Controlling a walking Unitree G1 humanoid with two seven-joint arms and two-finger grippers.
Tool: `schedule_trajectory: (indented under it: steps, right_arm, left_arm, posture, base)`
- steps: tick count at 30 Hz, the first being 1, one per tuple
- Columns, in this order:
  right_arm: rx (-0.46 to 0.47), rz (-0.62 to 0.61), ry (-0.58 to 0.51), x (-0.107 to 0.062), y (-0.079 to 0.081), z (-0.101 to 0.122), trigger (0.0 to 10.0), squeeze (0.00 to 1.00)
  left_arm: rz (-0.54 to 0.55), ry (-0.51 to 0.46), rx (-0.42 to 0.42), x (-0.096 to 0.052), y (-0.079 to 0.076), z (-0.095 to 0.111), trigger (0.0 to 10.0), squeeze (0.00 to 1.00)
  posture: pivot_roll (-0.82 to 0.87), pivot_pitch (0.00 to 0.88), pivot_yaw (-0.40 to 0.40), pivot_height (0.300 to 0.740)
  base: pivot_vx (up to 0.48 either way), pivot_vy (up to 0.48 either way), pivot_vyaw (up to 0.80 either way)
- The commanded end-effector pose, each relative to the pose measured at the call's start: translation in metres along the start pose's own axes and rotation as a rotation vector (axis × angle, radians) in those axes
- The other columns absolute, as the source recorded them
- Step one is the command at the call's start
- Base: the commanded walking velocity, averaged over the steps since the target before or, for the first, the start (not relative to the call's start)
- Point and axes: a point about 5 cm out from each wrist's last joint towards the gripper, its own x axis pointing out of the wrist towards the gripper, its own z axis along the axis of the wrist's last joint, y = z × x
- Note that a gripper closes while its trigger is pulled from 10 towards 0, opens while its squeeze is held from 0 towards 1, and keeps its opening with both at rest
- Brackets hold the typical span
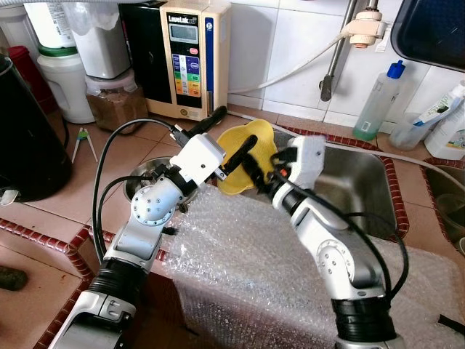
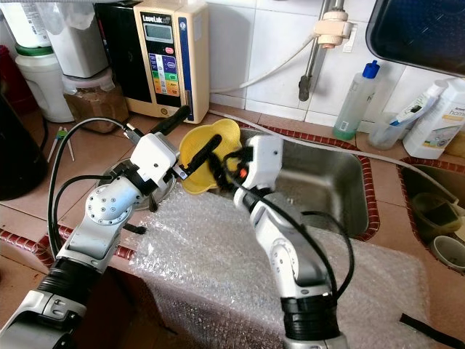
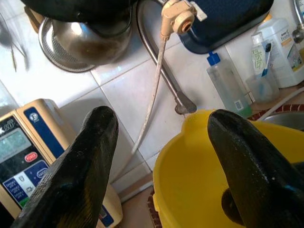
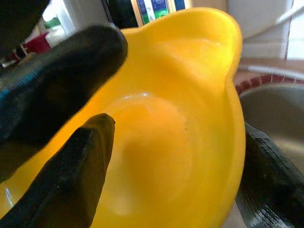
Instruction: Kitchen organization
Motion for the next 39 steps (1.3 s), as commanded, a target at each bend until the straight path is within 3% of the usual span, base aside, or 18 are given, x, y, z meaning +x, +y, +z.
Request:
schedule_trajectory:
  steps: [1,8,12,17,39]
  right_arm:
    - [0.028,-0.008,0.046,0.003,-0.001,-0.007,0.0,0.0]
    - [0.041,-0.066,0.019,0.008,-0.009,0.002,0.0,0.0]
    - [0.13,-0.182,0.007,0.009,-0.025,0.006,0.0,0.0]
    - [0.229,-0.242,-0.003,0.009,-0.031,0.01,0.0,0.0]
    - [0.28,-0.179,0.103,0.014,-0.021,0.008,0.0,0.0]
  left_arm:
    - [-0.002,-0.021,0.001,0.003,0.001,0.005,0.0,0.0]
    - [0.0,-0.02,0.0,0.002,0.001,0.005,0.0,0.0]
    - [0.001,-0.02,0.001,0.002,0.001,0.004,0.0,0.0]
    - [0.002,-0.019,0.002,0.002,0.002,0.004,0.0,0.0]
    - [0.009,-0.019,0.002,0.003,0.002,0.004,0.0,0.0]
  posture:
    - [0.07,0.0,-0.021,0.74]
    - [0.07,0.0,-0.023,0.74]
    - [0.07,0.0,-0.023,0.74]
    - [0.07,0.0,-0.022,0.74]
    - [0.07,0.0,-0.025,0.74]
  base:
    - [0.0,0.0,0.0]
    - [0.0,0.0,0.0]
    - [0.0,0.0,0.0]
    - [0.0,0.0,0.0]
    - [0.0,0.0,0.0]
